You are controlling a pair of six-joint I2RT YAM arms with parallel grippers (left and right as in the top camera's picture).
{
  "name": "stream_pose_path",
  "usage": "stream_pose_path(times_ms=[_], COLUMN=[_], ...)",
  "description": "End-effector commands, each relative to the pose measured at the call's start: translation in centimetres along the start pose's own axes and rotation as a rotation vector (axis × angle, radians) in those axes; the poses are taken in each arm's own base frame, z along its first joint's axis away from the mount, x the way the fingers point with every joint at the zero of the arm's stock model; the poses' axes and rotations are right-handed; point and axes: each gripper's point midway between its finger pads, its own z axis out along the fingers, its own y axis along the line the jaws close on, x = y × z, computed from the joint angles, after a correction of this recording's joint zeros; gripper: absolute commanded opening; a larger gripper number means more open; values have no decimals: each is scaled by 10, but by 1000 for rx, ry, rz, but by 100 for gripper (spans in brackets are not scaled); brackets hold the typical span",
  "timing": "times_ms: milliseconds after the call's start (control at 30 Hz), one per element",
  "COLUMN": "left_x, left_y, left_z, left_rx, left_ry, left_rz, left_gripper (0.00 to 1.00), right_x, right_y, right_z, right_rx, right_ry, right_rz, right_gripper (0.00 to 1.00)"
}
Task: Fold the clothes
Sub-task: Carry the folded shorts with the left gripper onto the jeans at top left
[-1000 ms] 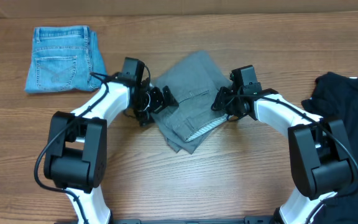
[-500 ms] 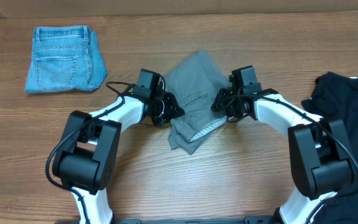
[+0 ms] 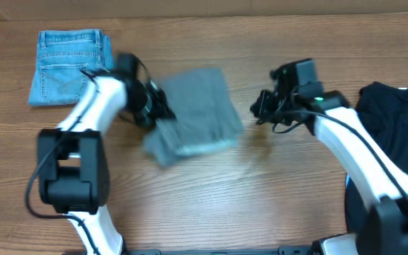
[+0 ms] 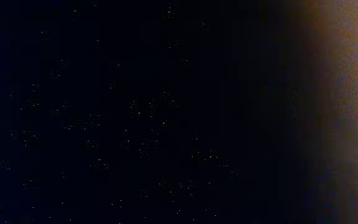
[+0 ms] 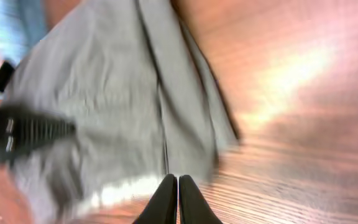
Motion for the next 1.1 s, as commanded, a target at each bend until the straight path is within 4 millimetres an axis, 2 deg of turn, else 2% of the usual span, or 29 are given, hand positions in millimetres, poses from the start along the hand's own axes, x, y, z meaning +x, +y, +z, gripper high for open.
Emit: stream_pose_path(times_ms=[0, 100, 200, 300, 367, 467, 600, 700, 800, 867, 933, 1033, 1067], left_x=[-48, -84, -119, -146, -160, -176, -195, -195, -189, -185, -180, -167, -161], left_y=[-56, -58, -49, -15, 12, 50, 93, 116, 129, 136, 144, 158, 164], left_z=[-97, -147, -192, -221, -229, -224, -195, -170, -165, -170, -181, -202, -210], left_rx=[153, 177, 213, 171, 120, 73, 56, 70, 42, 15, -6, -16, -23], left_ry=[-245, -405, -566, -690, -740, -755, -717, -648, -618, -623, -632, -639, -639], left_rz=[181, 193, 149, 62, 7, -66, -137, -211, -258, -275, -297, -344, -358], left_gripper=[4, 4, 4, 4, 4, 4, 4, 4, 6, 22, 54, 69, 80], right_x=[-11, -11, -7, -3, 0, 4, 9, 12, 15, 15, 15, 16, 16], right_y=[19, 21, 19, 16, 15, 13, 10, 8, 7, 7, 7, 7, 6], right_z=[-29, -34, -34, -33, -33, -33, -33, -33, -33, -33, -33, -33, -33], right_rx=[-34, -38, -28, -20, -14, -6, 5, 11, 16, 17, 17, 17, 18], right_ry=[-80, -87, -69, -53, -42, -26, -5, 6, 17, 19, 19, 20, 21], right_rz=[-69, -73, -64, -56, -51, -43, -33, -27, -22, -21, -21, -20, -20], right_gripper=[6, 7, 6, 6, 6, 6, 6, 6, 6, 6, 6, 6, 6])
